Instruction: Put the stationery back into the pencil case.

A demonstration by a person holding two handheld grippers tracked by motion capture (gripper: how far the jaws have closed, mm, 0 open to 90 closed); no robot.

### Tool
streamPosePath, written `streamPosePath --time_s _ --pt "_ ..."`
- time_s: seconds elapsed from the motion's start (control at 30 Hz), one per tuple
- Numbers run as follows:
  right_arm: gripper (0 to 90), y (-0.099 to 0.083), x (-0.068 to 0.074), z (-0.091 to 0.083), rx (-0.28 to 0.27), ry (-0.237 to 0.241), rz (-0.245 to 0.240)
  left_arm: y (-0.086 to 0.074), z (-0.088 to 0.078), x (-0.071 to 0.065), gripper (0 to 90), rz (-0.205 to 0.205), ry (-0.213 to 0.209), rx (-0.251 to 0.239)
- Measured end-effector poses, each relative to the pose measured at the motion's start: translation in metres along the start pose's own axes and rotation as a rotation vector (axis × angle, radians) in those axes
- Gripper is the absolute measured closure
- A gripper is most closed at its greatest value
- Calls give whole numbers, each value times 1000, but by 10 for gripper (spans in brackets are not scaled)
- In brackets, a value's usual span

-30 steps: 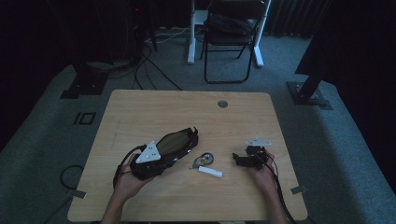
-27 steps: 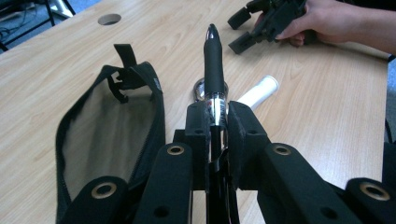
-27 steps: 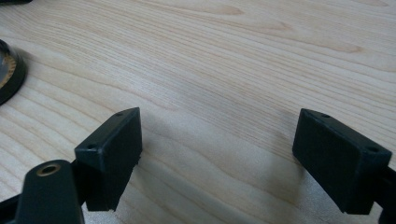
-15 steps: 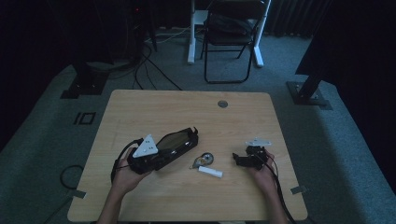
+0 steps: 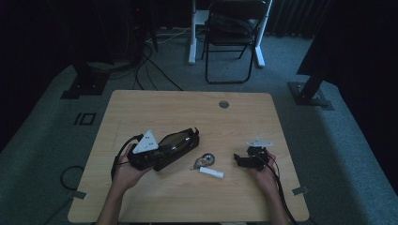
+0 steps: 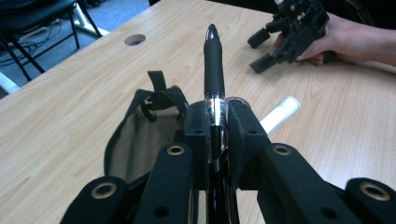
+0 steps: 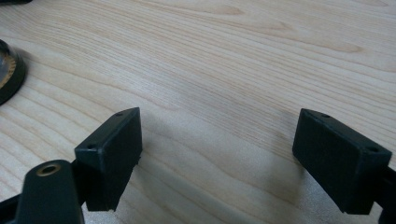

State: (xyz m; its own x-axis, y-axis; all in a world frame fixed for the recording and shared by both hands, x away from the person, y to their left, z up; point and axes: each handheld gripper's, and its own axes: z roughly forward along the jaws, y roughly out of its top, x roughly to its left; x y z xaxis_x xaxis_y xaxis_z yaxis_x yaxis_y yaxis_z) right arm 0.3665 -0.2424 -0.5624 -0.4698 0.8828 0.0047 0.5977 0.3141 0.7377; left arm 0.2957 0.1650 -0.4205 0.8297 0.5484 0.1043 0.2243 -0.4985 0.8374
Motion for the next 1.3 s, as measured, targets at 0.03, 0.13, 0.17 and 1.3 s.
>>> streamPosePath --time_s 0.03,0.13,0.17,1.3 --pt "158 0 0 0 0 0 0 1 -1 1 796 3 3 1" --pt "158 0 0 0 0 0 0 2 0 4 795 -7 2 -9" --pt "158 0 0 0 0 0 -1 2 0 4 796 -6 5 -3" --pt "158 0 0 0 0 0 1 3 21 24 796 -46 68 14"
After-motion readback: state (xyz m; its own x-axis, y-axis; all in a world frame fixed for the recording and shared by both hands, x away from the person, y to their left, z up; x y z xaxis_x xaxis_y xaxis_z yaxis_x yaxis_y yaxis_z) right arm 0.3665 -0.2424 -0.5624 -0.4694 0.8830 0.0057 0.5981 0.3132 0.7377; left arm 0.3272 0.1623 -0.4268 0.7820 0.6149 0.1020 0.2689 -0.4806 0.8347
